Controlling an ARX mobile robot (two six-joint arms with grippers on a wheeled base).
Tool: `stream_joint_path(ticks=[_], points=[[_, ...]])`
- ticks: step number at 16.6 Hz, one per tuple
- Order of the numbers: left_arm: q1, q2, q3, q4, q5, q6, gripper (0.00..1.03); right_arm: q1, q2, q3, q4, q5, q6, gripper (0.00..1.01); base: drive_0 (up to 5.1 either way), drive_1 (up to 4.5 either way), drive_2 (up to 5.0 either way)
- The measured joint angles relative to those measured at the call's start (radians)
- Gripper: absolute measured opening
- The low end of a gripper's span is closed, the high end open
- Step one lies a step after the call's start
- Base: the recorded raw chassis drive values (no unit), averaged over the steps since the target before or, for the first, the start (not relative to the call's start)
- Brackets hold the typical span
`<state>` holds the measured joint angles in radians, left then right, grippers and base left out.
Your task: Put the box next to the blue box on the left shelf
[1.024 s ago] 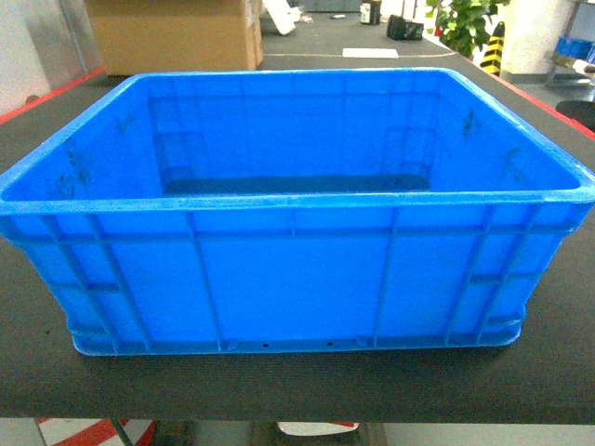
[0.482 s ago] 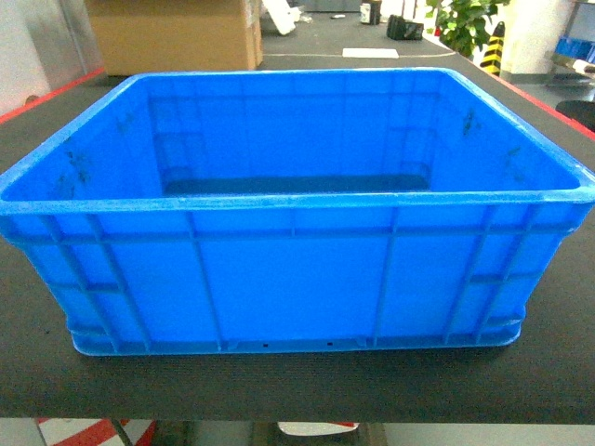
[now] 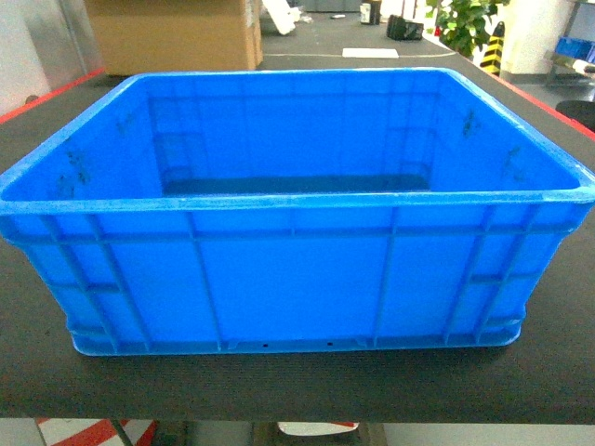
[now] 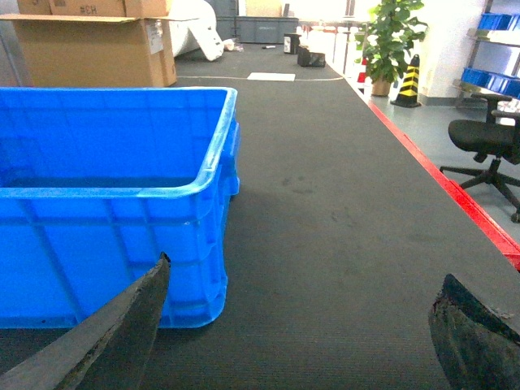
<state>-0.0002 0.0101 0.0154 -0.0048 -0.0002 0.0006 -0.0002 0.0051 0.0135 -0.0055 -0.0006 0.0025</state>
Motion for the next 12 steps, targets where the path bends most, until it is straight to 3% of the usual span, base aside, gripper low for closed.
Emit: stream_joint_path(ticks=[10, 11, 12], points=[[0.000, 0.000, 0.000, 0.000, 0.000, 0.000, 0.98, 0.000, 0.000, 0.000, 0.000, 0.000, 0.000, 0.98, 0.0, 0.00, 0.0], [-0.027, 0.019, 0.011, -0.054, -0.067, -0.005, 0.98, 0.000, 0.000, 0.000, 0.000, 0.000, 0.000, 0.98, 0.0, 0.00, 0.0], [-0.067, 0.120, 0.018, 0.000, -0.134, -0.011, 0.98, 0.000, 0.001, 0.000, -0.003, 0.000, 0.000, 0.98, 0.0, 0.00, 0.0]])
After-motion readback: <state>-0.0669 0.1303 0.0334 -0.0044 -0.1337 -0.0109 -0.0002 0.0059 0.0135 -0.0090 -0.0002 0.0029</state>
